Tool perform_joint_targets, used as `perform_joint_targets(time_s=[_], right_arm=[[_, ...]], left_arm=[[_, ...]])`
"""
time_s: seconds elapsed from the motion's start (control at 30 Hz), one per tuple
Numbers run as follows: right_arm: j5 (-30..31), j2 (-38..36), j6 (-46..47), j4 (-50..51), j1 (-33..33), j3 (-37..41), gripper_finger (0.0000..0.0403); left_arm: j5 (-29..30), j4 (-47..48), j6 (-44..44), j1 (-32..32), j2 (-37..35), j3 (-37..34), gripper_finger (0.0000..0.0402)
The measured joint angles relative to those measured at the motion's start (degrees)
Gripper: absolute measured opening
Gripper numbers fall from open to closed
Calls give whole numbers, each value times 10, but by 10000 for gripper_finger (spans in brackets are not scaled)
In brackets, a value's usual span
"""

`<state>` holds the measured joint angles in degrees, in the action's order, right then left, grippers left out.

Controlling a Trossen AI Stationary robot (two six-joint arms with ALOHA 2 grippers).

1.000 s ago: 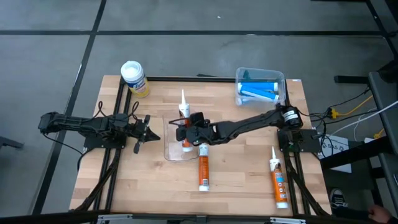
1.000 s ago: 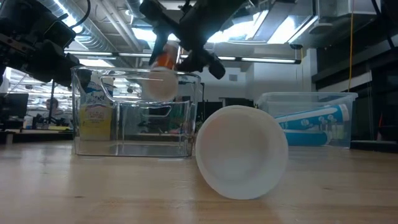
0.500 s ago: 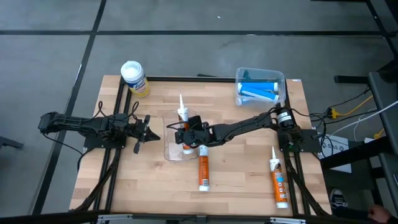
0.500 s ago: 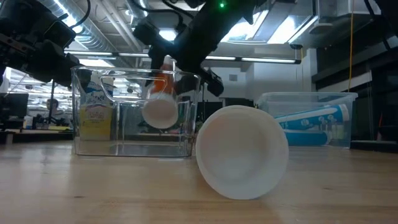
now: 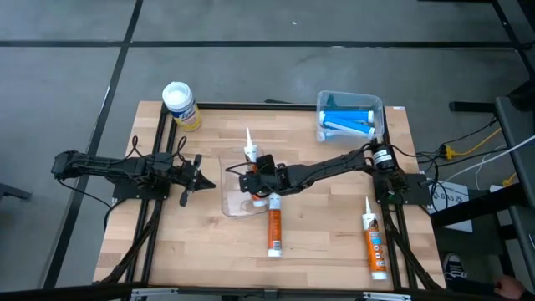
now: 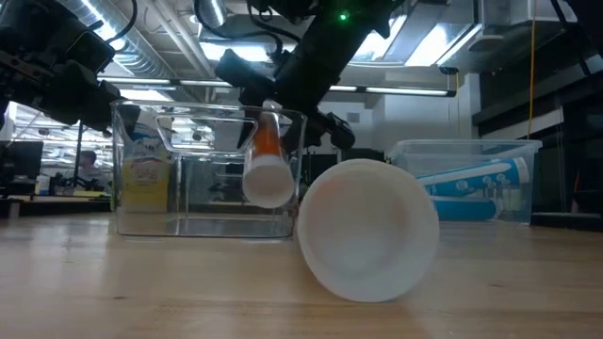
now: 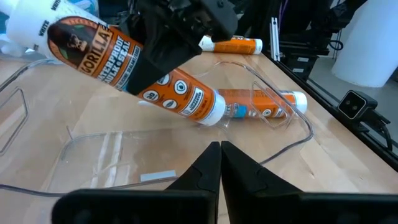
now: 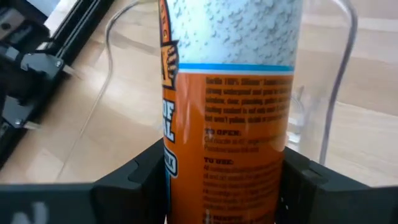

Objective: Pick & place silicon tubes, Sealant and Lysol wipes
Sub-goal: Put the top orange sealant into the transparent bin

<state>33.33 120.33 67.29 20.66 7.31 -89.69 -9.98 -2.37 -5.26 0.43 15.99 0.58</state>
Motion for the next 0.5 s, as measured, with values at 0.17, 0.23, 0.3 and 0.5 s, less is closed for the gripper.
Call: perform_joint_targets(time_s=[0.17, 0.23, 0.3, 0.5], right_arm=[[-1, 10, 2, 6, 0, 0, 205], [-5, 19, 2, -6, 0, -1, 208], [-9, 27, 0, -10, -1, -1, 214], [-13, 31, 0, -20, -3, -1, 210]], left_arm=[[0, 0, 0, 0, 0, 0, 12], [0, 0, 0, 0, 0, 0, 13], [0, 0, 0, 0, 0, 0, 12], [0, 0, 0, 0, 0, 0, 8]])
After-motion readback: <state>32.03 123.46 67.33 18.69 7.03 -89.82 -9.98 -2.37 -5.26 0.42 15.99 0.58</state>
